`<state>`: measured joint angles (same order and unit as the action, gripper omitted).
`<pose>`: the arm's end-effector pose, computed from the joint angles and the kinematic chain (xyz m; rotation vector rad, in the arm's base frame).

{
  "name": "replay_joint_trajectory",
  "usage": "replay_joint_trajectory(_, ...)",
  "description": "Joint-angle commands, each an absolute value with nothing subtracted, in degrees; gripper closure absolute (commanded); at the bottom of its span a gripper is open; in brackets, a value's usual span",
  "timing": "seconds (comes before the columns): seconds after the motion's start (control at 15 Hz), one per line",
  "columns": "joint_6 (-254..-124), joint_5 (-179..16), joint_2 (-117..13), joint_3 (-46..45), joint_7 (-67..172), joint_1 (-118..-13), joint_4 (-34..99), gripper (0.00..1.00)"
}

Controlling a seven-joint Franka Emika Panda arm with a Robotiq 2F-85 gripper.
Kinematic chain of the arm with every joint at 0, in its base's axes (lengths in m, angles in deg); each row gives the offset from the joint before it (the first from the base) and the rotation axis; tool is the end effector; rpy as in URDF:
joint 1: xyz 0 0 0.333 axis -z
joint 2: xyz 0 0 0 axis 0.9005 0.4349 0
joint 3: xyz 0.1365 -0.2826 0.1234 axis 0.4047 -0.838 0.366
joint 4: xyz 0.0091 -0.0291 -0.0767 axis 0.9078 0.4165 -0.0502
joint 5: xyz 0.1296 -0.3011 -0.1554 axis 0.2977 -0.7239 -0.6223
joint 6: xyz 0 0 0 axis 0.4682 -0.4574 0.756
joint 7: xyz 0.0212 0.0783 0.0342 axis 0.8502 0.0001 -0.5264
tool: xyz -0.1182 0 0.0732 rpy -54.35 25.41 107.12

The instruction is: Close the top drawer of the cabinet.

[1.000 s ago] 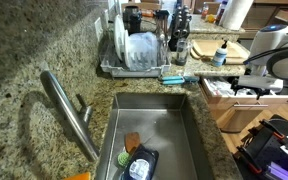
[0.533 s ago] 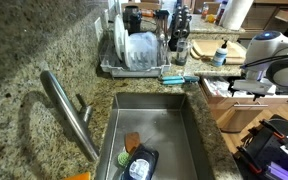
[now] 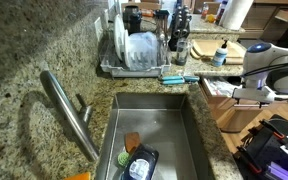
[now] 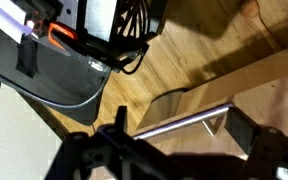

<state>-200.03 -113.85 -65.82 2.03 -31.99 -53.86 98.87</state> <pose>0.3279 -0.0699 0.1991 2.2760 -1.5629 -0.0526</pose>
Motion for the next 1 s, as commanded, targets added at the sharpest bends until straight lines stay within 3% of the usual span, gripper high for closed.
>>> replay_joint_trajectory(0.0, -200.0, -113.6, -65.4, -0.3, -31.9, -56.3, 98.7, 0.0)
replay_joint_trajectory(0.47, -203.2, -128.2, -56.0, -7.3, -52.4, -56.6, 93.5, 0.0)
replay_joint_trajectory(0.93, -197.9, -156.6, -50.1, -10.9, -84.6, -59.2, 86.0, 0.0)
